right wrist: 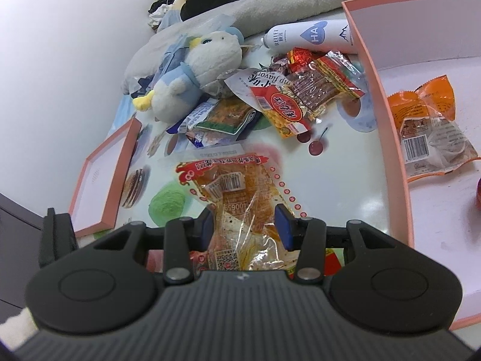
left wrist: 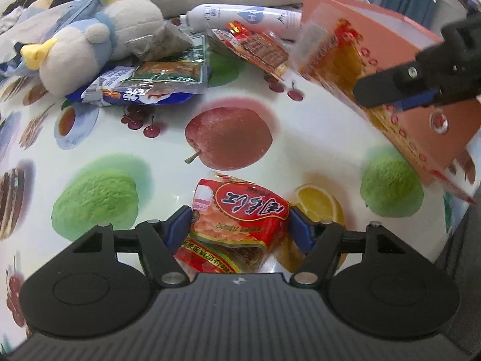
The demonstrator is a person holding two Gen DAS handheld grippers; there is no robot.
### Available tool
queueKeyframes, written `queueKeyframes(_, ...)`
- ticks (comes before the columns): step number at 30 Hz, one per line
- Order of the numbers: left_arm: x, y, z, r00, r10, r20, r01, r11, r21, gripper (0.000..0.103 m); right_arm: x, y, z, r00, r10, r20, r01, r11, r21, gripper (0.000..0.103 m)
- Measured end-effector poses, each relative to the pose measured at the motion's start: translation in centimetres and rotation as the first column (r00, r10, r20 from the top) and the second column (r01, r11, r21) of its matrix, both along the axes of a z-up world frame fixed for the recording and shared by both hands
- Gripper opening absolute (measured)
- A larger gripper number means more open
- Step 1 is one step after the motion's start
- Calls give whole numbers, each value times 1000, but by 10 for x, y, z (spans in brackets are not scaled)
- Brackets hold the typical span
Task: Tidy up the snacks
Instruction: 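Lift the clear bread packet with the right gripper toward the pink box, then close the left gripper on the red-and-yellow packet and lift it while the right gripper holds the bread packet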
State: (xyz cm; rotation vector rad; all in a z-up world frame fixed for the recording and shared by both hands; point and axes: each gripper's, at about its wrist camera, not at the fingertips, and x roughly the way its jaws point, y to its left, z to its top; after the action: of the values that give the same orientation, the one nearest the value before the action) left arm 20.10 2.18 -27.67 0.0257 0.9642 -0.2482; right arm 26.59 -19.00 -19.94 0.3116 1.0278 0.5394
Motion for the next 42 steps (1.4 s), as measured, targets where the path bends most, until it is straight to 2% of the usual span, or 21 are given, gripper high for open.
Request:
queueKeyframes(4, -5, 3, 3, 998, 61, 2, -61, 998, -32, 71, -3, 1, 3, 1000, -4, 9, 4, 1000, -24, 46)
queueKeyframes(5, -6, 4, 4, 997, 77, -1, -77, 996, -39, 71, -4, 2, 4, 1000, -1, 13, 1, 1000, -24, 38)
queueKeyframes(6, -7, 5, 5, 996, 92, -2, -92, 995, -46, 71, -5, 3, 4, 1000, 2, 12, -2, 1000, -23, 35)
queueKeyframes(11, -17, 11, 12, 985, 172, -5, -172, 982, -74, 71, -8, 14, 9, 999, 22, 48, -18, 997, -71, 34)
queueKeyframes(16, -29, 23, 19, 966, 258, -11, -257, 959, -116, 71, -18, 30, 0, 990, 84, 112, -61, 980, -189, 35)
queueKeyframes(18, -34, 28, 23, 957, 289, -12, -288, 948, -134, 59, -23, 36, -6, 985, 111, 134, -78, 970, -232, 35)
queueKeyframes(19, -35, 30, 25, 952, 306, -16, -305, 942, -140, 58, -26, 40, -11, 981, 124, 149, -81, 962, -261, 35)
queueKeyframes(21, -38, 34, 27, 945, 327, -12, -325, 934, -150, 55, -30, 44, -18, 975, 132, 179, -75, 953, -295, 44)
queueKeyframes(23, -38, 36, 25, 945, 328, -20, -327, 933, -154, 54, -32, 48, -26, 971, 125, 206, -56, 948, -315, 63)
queueKeyframes(26, -38, 36, 23, 946, 323, -17, -322, 935, -150, 53, -32, 53, -38, 968, 118, 221, -39, 943, -329, 69)
queueKeyframes(27, -38, 36, 23, 946, 323, -16, -322, 935, -150, 52, -30, 55, -42, 967, 116, 226, -34, 942, -335, 73)
queueKeyframes(28, -37, 36, 23, 946, 323, -15, -322, 935, -149, 51, -29, 56, -47, 965, 111, 237, -21, 936, -352, 83)
queueKeyframes(31, -38, 37, 22, 945, 327, -14, -326, 933, -154, 49, -21, 59, -58, 961, 114, 252, -11, 926, -376, 85)
queueKeyframes(33, -38, 38, 21, 944, 330, -20, -329, 931, -155, 41, -16, 60, -67, 968, 125, 218, -34, 925, -379, 86)
queueKeyframes(35, -38, 41, 20, 940, 339, -26, -339, 925, -173, 39, -14, 61, -72, 963, 151, 222, -49, 911, -409, 87)
queueKeyframes(36, -39, 42, 20, 938, 345, -27, -344, 922, -180, 34, -14, 63, -72, 962, 161, 219, -57, 907, -418, 87)
queueKeyframes(38, -39, 44, 18, 935, 355, -29, -354, 917, -186, 27, -12, 63, -70, 965, 171, 199, -73, 904, -420, 80)
queueKeyframes(39, -38, 44, 17, 934, 356, -36, -356, 915, -189, 10, -11, 63, -68, 967, 168, 194, -72, 904, -422, 72)
queueKeyframes(41, -37, 45, 13, 931, 360, -59, -364, 908, -206, 6, -11, 63, -64, 968, 162, 193, -66, 902, -426, 52)
queueKeyframes(42, -38, 45, 12, 930, 362, -58, -366, 908, -204, 5, -11, 63, -64, 967, 162, 195, -65, 901, -429, 49)
